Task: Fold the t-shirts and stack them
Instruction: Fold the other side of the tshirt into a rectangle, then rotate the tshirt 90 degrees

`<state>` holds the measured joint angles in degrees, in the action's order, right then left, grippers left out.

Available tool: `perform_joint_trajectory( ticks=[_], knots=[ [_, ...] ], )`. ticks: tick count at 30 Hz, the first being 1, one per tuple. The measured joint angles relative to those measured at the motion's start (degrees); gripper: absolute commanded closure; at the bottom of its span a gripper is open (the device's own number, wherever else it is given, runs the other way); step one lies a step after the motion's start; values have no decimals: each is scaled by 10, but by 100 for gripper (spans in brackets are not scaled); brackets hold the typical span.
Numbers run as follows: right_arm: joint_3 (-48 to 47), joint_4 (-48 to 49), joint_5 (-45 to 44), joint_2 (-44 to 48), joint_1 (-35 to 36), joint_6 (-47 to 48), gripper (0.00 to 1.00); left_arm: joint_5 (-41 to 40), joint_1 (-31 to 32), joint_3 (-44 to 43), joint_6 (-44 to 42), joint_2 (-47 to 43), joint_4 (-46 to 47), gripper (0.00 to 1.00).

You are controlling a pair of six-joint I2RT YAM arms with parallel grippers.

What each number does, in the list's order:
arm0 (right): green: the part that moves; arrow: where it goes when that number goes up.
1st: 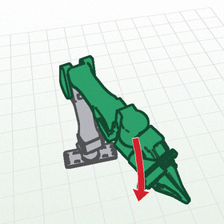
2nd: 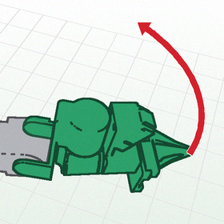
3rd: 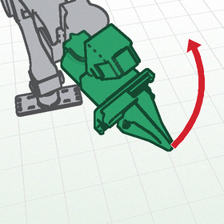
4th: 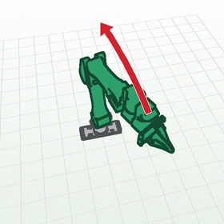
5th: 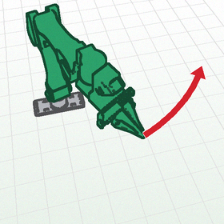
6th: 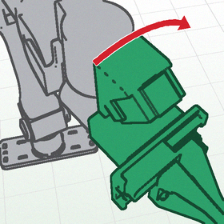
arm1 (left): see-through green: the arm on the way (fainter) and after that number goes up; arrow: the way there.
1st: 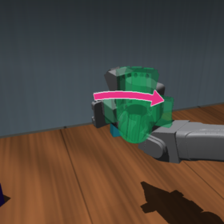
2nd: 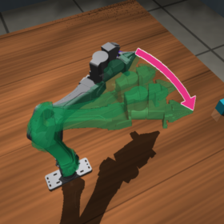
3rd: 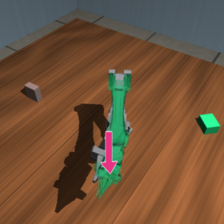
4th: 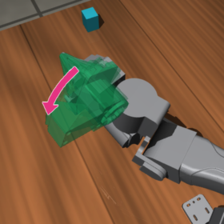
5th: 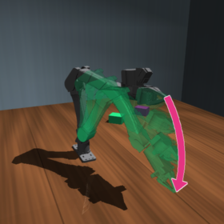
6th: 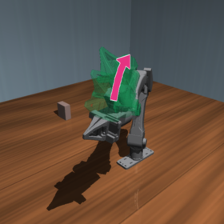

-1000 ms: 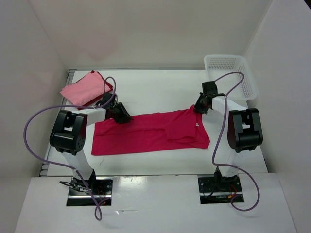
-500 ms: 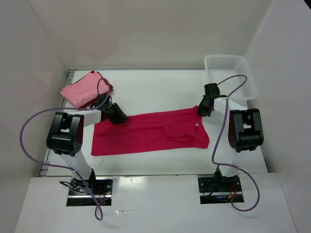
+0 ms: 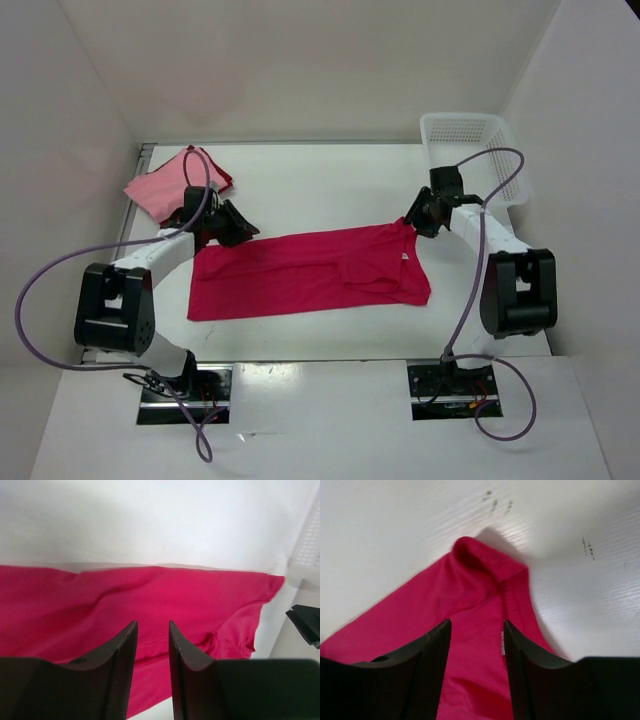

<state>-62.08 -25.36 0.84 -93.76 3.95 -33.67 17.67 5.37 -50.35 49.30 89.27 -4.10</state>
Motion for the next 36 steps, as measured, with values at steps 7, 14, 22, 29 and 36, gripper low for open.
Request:
perform_joint_trajectory(
  ticks=[7, 14, 22, 29, 36],
  knots=[
    [50, 4, 48, 88, 28, -35, 92, -1, 0, 38, -14, -56, 0, 59],
    [142, 15, 96, 47, 120, -89, 98, 4, -1, 89, -10, -39, -12, 52],
    [190, 13, 97, 72, 118, -119, 95, 11, -25, 123, 19, -16, 16, 45],
    [173, -17, 93, 78, 118, -114, 76, 22, -42, 117, 19, -23, 8, 42],
    [68, 12, 95, 25, 118, -100, 97, 21, -42, 42, -11, -80, -28, 51]
  ],
)
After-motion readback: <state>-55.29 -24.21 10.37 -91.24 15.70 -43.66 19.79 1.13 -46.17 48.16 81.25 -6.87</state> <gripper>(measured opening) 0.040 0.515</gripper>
